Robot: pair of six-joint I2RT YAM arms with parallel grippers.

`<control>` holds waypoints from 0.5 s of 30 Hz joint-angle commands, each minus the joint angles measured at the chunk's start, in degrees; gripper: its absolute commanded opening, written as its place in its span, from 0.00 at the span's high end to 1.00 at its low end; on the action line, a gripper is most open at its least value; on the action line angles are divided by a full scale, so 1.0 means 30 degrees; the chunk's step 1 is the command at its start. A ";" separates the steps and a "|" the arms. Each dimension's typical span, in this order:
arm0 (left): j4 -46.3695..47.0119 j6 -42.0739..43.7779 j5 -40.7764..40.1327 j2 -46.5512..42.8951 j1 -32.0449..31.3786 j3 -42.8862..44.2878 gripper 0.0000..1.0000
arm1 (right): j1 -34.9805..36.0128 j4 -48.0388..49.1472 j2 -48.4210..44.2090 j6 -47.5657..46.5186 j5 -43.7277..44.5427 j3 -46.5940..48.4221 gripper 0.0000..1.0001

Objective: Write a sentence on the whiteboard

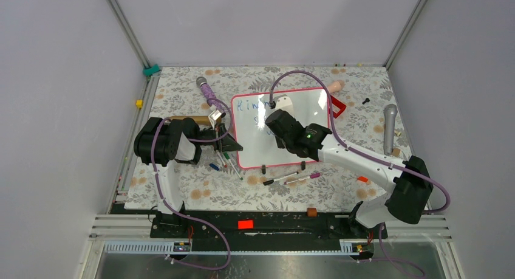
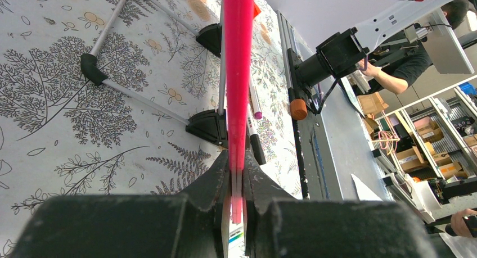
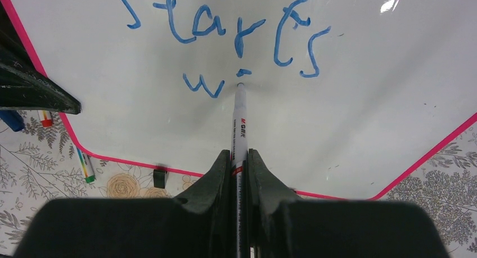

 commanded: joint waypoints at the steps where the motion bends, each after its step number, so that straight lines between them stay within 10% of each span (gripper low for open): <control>1: 0.0753 0.0327 -0.0030 -0.0196 0.0103 -0.0118 1.00 | -0.0137 -0.0355 -0.0127 0.0264 -0.0004 0.0092 1.00; 15: 0.0750 0.0327 -0.0029 -0.0198 0.0127 -0.0135 1.00 | -0.0108 -0.0723 -0.0660 0.1019 -0.0489 -0.0644 1.00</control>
